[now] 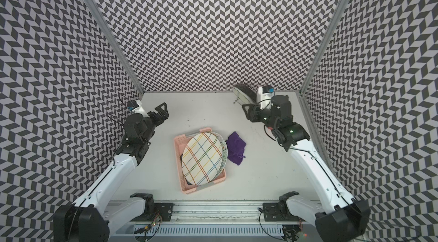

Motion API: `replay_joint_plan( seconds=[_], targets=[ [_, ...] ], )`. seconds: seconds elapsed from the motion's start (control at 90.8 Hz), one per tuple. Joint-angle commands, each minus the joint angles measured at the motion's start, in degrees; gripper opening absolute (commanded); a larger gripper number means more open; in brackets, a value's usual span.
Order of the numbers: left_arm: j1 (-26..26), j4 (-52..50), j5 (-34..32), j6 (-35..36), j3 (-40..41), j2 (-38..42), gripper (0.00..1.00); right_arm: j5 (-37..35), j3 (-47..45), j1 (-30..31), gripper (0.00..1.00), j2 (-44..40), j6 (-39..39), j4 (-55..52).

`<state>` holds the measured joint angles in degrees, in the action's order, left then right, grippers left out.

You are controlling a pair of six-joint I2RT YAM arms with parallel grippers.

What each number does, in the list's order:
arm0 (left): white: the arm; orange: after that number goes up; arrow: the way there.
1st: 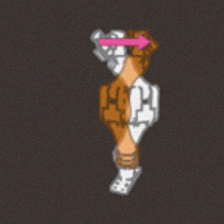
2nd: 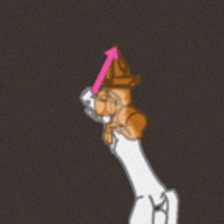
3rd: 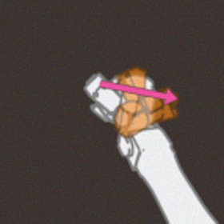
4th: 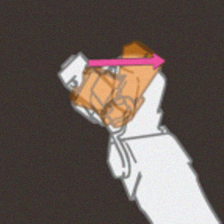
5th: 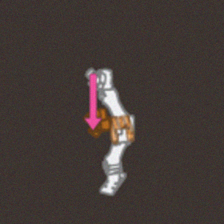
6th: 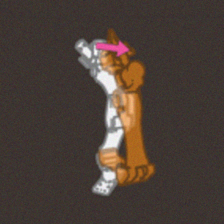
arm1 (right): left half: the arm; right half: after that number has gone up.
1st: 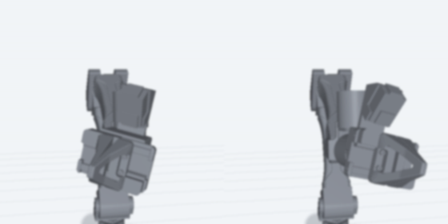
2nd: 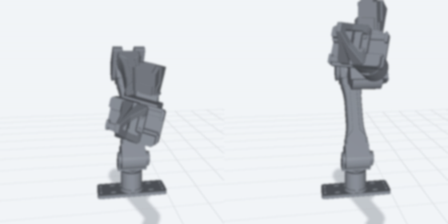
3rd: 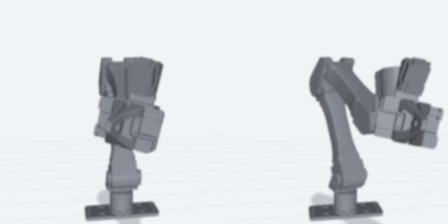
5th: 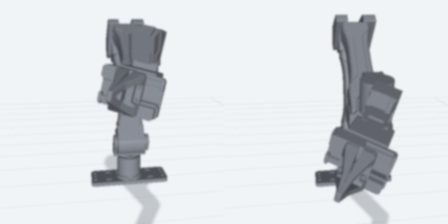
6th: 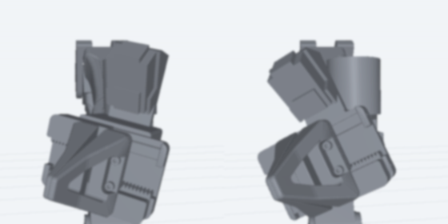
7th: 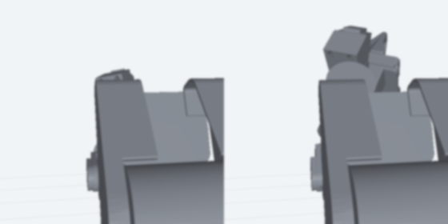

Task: Wipe the wet plate dry
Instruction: Pick up the plate from the bin.

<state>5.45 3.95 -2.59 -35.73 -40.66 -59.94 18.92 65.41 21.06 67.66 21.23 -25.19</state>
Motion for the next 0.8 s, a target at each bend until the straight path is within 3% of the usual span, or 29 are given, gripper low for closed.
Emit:
replay_joint_plan(
  seconds=[0.0,0.242,0.463,0.661,0.793],
  targets=[
    [0.6,-18.8,8.2,-6.7,1.7,0.9,0.85,6.4,-0.3,5.7,0.41,1.9,0.2,-12.7],
    [1.3,-18.4,14.8,-7.8,10.1,4.7,0.59,4.8,-3.4,16.4,0.37,6.5,5.0,-8.6],
    [1.5,-11.7,22.0,-7.8,15.5,1.5,0.52,7.2,-3.1,19.2,0.45,13.6,6.2,-3.4],
    [1.6,-7.3,25.4,-6.0,16.5,0.5,0.32,10.5,-1.3,21.5,0.38,18.6,5.8,-0.8],
    [1.6,-5.2,27.3,-6.5,16.7,0.4,0.26,13.6,-1.1,22.9,0.33,18.3,6.8,2.0]
  ],
)
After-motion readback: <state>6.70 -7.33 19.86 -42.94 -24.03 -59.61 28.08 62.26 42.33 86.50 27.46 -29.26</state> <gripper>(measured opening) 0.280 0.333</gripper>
